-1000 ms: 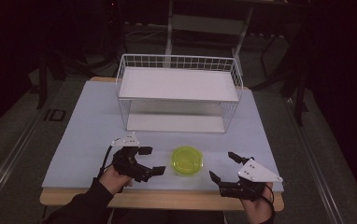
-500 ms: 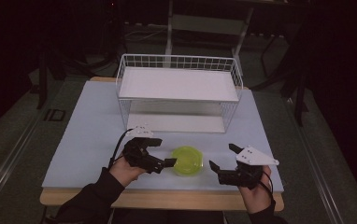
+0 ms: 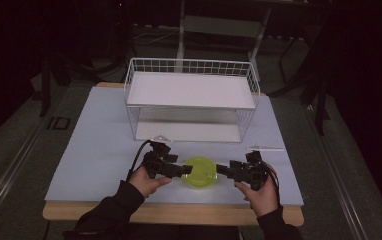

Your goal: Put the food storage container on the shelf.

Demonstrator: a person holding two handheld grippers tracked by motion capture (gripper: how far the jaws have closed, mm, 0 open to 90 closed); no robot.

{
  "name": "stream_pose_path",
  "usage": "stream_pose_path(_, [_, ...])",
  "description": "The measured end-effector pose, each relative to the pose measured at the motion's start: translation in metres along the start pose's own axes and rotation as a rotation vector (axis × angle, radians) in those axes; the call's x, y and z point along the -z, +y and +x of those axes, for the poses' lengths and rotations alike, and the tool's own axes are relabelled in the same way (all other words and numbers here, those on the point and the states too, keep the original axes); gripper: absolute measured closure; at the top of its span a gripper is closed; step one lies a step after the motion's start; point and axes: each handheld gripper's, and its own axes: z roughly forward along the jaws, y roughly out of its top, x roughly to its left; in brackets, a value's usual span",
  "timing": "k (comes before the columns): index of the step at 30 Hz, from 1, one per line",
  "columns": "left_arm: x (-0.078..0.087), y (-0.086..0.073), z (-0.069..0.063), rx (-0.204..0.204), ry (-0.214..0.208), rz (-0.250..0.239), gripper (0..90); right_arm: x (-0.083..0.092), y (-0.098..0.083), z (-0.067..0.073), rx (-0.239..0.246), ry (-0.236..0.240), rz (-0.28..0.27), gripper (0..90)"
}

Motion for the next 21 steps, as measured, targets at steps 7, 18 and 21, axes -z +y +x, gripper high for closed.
stream_pose_path(7, [-0.012,-0.010,0.017,0.145,-0.027,0.034,37.9,-0.020,-0.002,-0.013,-0.156,0.029,0.099,47.8])
stream_pose_path(18, [-0.021,-0.013,0.016,0.175,-0.049,0.084,66.2,-0.034,-0.008,-0.015,-0.216,0.049,0.156,71.1])
stream_pose_path(21, [-0.022,-0.014,0.013,0.188,-0.046,0.105,69.8,-0.033,-0.010,-0.010,-0.203,0.058,0.157,74.8])
